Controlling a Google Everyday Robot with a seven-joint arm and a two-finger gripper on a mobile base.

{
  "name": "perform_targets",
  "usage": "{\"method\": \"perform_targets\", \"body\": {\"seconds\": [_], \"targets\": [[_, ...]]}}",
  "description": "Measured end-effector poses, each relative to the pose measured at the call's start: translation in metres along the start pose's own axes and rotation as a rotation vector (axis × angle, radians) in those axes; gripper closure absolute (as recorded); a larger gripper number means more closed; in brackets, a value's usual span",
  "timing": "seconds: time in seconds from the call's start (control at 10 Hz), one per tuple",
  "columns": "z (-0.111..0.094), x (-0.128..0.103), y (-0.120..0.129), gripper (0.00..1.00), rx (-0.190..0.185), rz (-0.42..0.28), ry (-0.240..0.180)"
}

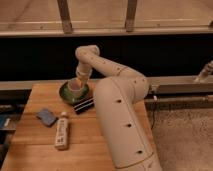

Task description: Place the ceramic cup in the ceramic bowl

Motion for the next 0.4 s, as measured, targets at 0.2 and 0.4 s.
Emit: {"method": "perform_targets", "body": {"seconds": [0.2, 0.4], "targets": [[-0.0001, 0.0000, 0.0000, 0.20, 0.000, 0.000, 0.000], [-0.0001, -0.0001, 0.0000, 0.20, 0.000, 0.000, 0.000]]}}
